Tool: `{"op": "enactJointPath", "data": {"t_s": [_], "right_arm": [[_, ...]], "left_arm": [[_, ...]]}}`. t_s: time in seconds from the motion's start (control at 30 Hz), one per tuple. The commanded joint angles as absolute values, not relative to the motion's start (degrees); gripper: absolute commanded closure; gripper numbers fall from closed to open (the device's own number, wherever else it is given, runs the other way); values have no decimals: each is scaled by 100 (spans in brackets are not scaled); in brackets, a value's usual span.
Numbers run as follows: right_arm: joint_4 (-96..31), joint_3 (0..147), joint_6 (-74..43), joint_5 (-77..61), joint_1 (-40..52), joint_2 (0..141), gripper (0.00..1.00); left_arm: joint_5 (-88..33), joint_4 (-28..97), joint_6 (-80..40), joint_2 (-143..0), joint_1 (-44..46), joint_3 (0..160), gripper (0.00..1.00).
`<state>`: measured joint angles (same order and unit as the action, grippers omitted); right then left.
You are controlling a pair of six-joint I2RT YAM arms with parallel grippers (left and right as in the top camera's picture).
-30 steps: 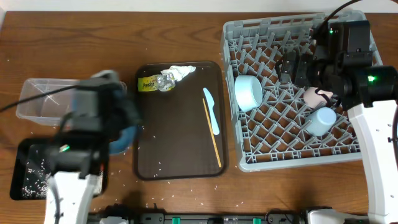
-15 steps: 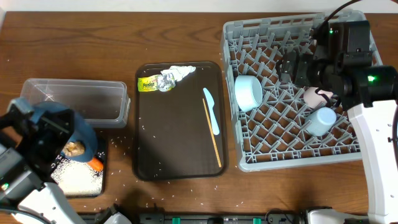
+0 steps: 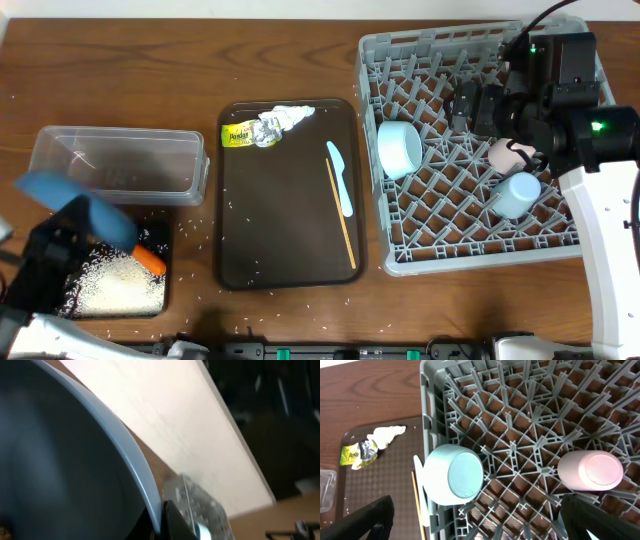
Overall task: Sort waste into correct bins and load items into the dishwasher rack
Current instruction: 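Lift the blue plate left and tip the food scrap onto the black tray, then carry the blue plate right over the dish rack with left gripper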
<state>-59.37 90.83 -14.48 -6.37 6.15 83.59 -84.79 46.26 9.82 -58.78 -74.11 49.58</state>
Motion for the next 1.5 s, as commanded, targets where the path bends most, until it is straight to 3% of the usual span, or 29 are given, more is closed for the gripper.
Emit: {"op": "enactJointPath", "data": {"t_s": [0.0, 0.3, 0.6, 0.8, 1.03, 1.47], "right_arm": [[-5959, 9083, -1481, -635, 591, 8261, 1], [-6053, 9083, -1479, -644, 591, 8261, 1], [-5929, 9083, -1479, -644, 591, 8261, 1], [-5800, 9083, -1737, -644, 572, 8261, 1], [-5686, 9085, -1835, -580, 451, 8252, 1], [-5712, 9085, -1992, -604, -784, 8248, 1]], "left_arm": [[-9013, 4644, 1614, -5872, -7881, 4689, 94], [-9011, 4600, 2008, -5916, -8300, 4244, 94], [-9008, 4141, 1487, -5902, -7210, 4552, 94], [-8829, 871, -1256, -5924, -5520, 4670, 94], [-7004, -3238, -4375, -6193, -3341, 4670, 94], [-4790, -7067, -5961, -8899, 582, 5098, 94]]}}
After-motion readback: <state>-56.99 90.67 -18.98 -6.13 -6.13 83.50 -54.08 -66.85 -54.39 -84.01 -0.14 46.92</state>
